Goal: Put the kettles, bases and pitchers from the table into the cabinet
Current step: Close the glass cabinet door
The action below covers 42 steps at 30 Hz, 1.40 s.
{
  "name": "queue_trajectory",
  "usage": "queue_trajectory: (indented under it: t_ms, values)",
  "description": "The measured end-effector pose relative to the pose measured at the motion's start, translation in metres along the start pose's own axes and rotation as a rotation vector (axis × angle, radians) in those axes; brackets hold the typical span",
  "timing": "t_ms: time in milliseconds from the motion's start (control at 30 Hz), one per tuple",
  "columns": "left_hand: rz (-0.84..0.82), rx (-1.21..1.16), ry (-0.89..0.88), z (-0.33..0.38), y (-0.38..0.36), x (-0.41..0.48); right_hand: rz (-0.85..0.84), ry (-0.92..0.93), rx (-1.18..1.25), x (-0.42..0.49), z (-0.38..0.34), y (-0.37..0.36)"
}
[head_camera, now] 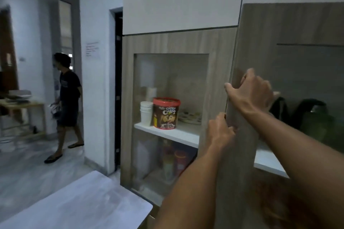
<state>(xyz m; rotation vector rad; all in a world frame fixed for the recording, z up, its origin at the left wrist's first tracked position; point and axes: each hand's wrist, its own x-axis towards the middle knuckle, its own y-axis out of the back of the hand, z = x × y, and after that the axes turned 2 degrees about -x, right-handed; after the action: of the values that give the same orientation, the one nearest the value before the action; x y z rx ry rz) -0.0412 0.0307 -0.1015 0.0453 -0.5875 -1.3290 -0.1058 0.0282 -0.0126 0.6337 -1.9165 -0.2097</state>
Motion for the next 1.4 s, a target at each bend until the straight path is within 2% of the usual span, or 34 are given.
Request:
queue_trajectory:
  t_ms: [233, 367, 500, 633, 733, 933, 1133, 1333, 1400]
  values:
    - [0.006, 0.046, 0.034, -0.012, -0.021, 0.062, -0.065, 0.044, -0.042, 0.035, 0.019, -0.043]
    - [0.094, 0.047, 0.036, -0.016, -0.032, 0.083, -0.153, -0.008, -0.001, 0.062, 0.028, -0.053]
    - [0.146, 0.081, -0.014, -0.018, -0.038, 0.104, -0.163, -0.042, -0.030, 0.082, 0.031, -0.069]
    - [0.128, 0.089, 0.027, -0.022, -0.049, 0.122, -0.158, -0.058, -0.018, 0.094, 0.037, -0.083]
    - [0.180, 0.089, 0.040, -0.028, -0.063, 0.136, -0.129, -0.054, -0.022, 0.104, 0.044, -0.096]
    - [0.205, 0.109, -0.021, -0.038, -0.063, 0.143, -0.106, -0.051, -0.053, 0.109, 0.045, -0.106]
    - [0.130, 0.196, 0.015, -0.026, -0.059, 0.136, -0.223, -0.040, -0.023, 0.110, 0.049, -0.094]
    - [-0.024, 0.282, 0.031, -0.024, -0.047, 0.121, -0.491, -0.015, 0.094, 0.104, 0.058, -0.074]
    - [-0.076, 0.286, 0.043, -0.024, -0.046, 0.113, -0.530, -0.007, 0.135, 0.096, 0.062, -0.068]
